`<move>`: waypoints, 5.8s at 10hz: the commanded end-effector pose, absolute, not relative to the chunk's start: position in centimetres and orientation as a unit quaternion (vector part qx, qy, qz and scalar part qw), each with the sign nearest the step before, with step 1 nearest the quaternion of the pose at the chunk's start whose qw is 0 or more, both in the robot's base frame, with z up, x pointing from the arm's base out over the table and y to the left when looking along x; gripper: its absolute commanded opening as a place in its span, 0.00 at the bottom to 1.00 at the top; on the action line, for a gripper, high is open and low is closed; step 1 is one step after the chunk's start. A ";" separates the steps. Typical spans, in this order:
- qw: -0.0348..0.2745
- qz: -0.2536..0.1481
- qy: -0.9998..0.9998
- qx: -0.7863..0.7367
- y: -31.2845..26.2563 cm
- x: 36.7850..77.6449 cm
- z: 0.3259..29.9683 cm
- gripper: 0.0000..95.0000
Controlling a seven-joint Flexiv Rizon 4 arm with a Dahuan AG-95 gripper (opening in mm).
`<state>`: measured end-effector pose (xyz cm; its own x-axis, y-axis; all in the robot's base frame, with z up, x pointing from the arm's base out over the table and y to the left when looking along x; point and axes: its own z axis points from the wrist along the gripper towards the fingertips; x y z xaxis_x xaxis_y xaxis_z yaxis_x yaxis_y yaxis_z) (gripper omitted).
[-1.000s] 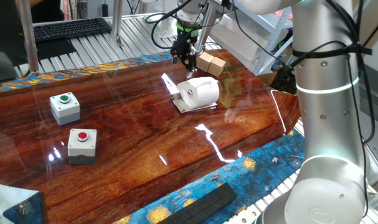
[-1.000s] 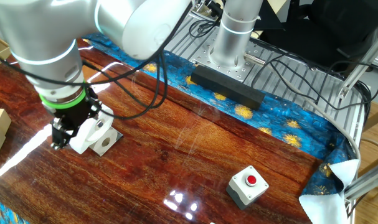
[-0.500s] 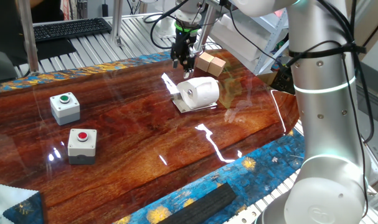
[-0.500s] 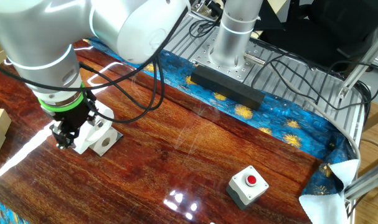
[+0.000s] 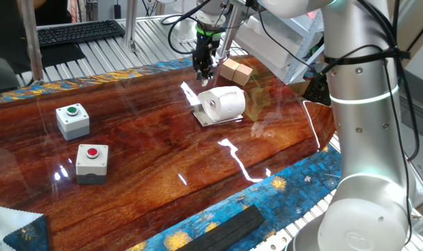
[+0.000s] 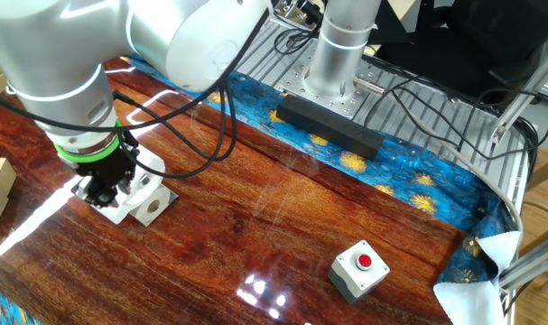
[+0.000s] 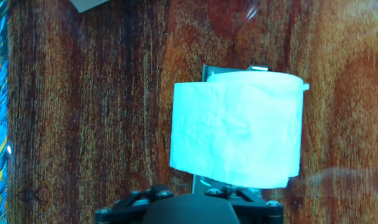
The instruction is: Take the roll of paper down from the shelf
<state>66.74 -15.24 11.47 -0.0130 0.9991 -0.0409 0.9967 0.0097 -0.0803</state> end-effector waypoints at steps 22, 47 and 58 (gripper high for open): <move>0.001 0.038 -0.649 -0.760 -15.9 65.9 11.5 1.00; -0.006 0.011 -0.672 -0.740 -22.0 59.6 8.7 1.00; -0.027 -0.011 -0.674 -0.739 -22.1 59.2 6.9 0.00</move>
